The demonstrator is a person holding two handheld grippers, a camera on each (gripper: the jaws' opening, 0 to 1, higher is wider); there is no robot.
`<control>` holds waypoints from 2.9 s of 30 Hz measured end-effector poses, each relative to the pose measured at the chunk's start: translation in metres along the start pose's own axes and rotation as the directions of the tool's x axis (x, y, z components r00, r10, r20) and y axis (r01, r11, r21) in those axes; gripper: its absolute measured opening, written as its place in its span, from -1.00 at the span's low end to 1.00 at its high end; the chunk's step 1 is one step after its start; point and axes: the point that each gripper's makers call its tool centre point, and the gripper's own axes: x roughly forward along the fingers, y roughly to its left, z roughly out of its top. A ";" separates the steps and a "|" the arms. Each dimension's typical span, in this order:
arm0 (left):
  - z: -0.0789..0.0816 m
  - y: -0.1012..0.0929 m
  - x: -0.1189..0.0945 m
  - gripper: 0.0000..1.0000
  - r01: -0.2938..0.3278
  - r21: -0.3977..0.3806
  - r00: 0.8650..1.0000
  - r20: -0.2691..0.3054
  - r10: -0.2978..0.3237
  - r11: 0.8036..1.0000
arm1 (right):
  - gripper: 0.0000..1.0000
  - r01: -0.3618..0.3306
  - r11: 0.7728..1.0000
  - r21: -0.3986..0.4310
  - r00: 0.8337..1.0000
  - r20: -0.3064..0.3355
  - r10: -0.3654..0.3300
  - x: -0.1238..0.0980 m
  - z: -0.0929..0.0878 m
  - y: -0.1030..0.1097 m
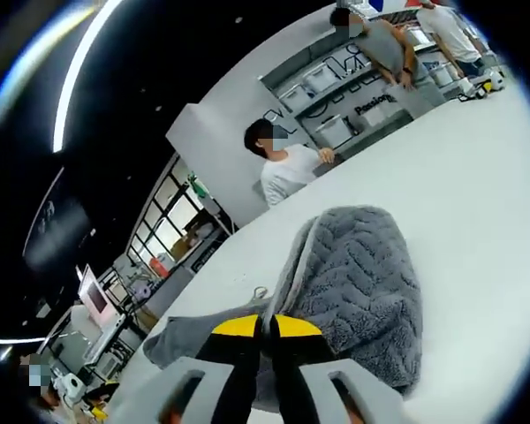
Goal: Fold the towel on the table until its edges align and the towel forms a compact rectangular stack.
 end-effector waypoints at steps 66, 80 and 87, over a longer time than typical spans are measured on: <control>-0.003 0.008 -0.005 0.78 0.037 -0.005 0.999 0.022 -0.037 0.999 | -0.90 -0.320 0.926 0.199 0.915 -0.189 0.357 0.124 -0.111 0.188; -0.002 0.005 -0.010 0.78 0.043 0.001 0.999 0.027 -0.043 0.999 | -0.90 -0.346 0.910 0.230 0.896 -0.208 0.393 0.165 -0.124 0.228; -0.002 0.007 -0.013 0.78 0.035 -0.003 0.999 0.028 -0.035 0.999 | -0.90 -0.368 0.898 0.243 0.878 -0.227 0.421 0.176 -0.138 0.252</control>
